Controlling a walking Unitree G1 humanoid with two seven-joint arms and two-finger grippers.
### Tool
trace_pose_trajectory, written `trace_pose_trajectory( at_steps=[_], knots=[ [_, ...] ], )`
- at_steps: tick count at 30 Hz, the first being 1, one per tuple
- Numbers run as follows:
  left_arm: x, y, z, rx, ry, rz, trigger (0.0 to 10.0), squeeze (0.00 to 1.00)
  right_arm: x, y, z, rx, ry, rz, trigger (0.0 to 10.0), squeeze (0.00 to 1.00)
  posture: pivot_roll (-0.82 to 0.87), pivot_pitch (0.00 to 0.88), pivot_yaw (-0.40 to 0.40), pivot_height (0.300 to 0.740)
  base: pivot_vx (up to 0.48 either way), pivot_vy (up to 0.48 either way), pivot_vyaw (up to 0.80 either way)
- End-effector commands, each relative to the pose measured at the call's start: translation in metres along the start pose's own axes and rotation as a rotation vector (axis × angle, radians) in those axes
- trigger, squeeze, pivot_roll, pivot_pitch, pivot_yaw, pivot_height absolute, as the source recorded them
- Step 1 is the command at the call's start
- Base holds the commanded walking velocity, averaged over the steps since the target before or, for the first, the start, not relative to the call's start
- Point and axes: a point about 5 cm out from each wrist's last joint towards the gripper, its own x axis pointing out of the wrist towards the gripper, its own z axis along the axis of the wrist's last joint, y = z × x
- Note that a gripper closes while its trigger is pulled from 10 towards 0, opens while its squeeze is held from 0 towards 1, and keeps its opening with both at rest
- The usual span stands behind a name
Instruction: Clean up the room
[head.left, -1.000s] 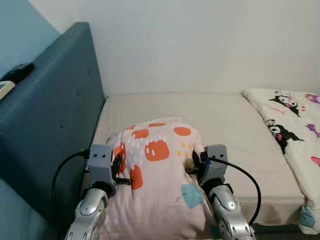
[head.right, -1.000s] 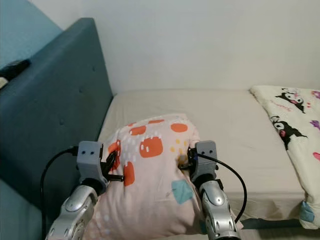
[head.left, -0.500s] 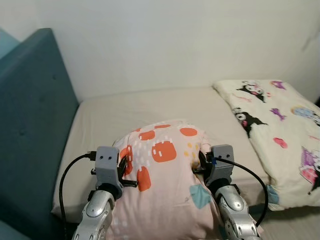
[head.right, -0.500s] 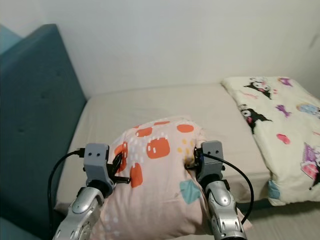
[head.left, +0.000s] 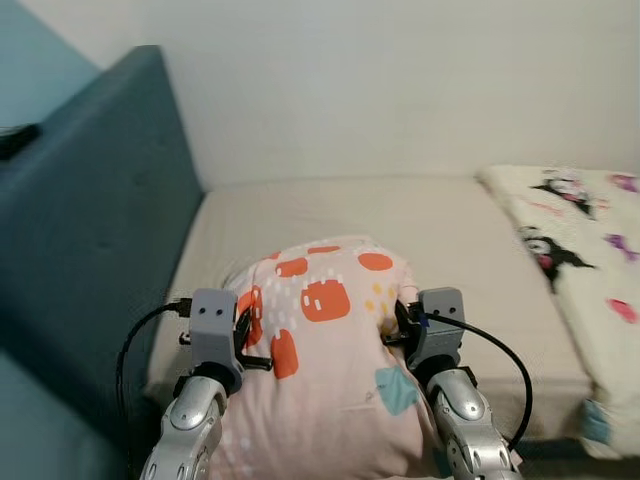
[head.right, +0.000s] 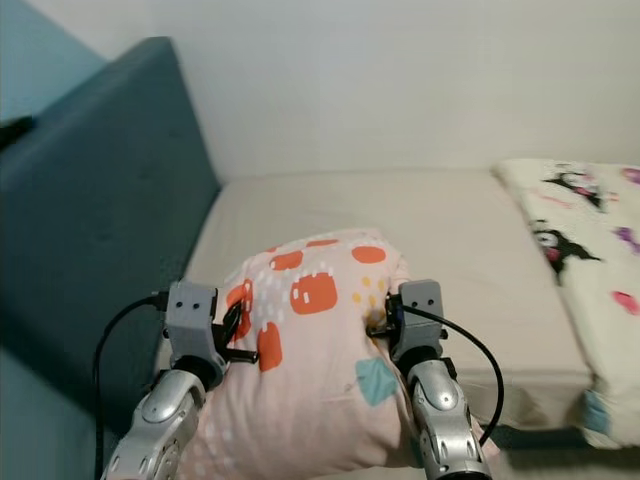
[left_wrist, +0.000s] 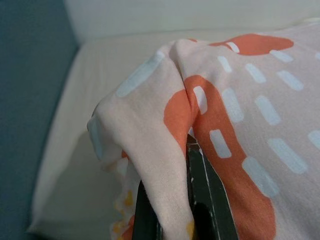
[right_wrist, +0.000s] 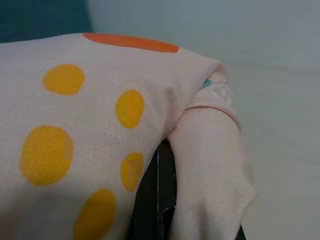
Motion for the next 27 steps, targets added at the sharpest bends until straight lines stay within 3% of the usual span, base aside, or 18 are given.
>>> trace_pose_trajectory(
  at_steps=[1, 6, 15, 27],
  knots=[
    [0.0017, -0.0044, 0.0070, 0.007, -0.043, -0.020, 10.0, 0.00, 0.0037, 0.0039, 0.0090, -0.005, -0.054, 0.008, 10.0, 0.00, -0.01, 0.087, -0.010, 0.740, 0.000, 0.000, 0.80],
    [0.0021, -0.0036, 0.0069, 0.010, -0.037, -0.012, 10.0, 0.00, 0.0039, 0.0016, 0.0094, 0.043, -0.060, -0.007, 10.0, 0.00, 0.00, 0.086, -0.010, 0.740, 0.000, 0.000, 0.31],
    [0.0039, -0.0042, 0.0078, -0.003, -0.039, -0.025, 10.0, 0.00, 0.0025, 0.0025, 0.0078, 0.040, -0.054, 0.000, 10.0, 0.00, -0.01, 0.083, -0.011, 0.740, 0.000, 0.000, 0.00],
    [0.0030, -0.0051, 0.0086, -0.019, -0.050, -0.028, 10.0, 0.00, 0.0022, 0.0017, 0.0076, 0.039, -0.055, 0.005, 10.0, 0.00, -0.01, 0.074, -0.013, 0.740, 0.341, 0.000, 0.00]
  ],
)
